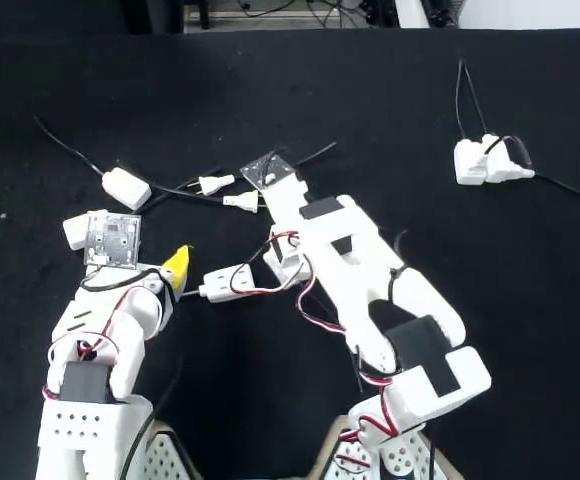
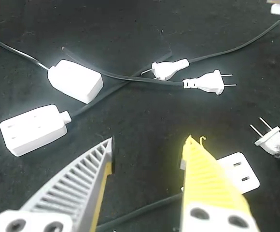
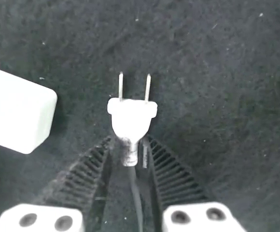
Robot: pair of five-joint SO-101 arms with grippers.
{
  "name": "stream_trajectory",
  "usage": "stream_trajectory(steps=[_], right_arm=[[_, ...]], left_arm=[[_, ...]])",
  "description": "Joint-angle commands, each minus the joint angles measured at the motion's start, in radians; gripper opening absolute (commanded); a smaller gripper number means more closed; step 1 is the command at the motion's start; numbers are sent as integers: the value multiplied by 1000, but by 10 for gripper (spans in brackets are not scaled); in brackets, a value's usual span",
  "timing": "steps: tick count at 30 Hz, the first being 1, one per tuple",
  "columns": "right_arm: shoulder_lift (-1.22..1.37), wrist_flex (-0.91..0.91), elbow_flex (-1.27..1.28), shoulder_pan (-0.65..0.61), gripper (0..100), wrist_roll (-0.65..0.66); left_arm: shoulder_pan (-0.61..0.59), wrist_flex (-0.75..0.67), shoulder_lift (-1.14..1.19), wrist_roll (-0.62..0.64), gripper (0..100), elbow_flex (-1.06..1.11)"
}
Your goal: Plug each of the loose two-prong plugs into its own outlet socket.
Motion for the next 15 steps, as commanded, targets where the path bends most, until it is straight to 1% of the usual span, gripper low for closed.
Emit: stream_trajectory(steps=[1,6,10,15], right_arm=[[-2,-17,-2,-18,71,-11],[-2,-15,-4,-18,78,-8],[-2,-12,-4,-18,149,-5],[-1,-2,-4,-25,145,0]], left_arm=[[-8,-8,-11,5,234,-56],[-8,-8,-11,5,234,-56],[-8,-6,-11,5,234,-56],[-8,-6,-11,5,234,-56]])
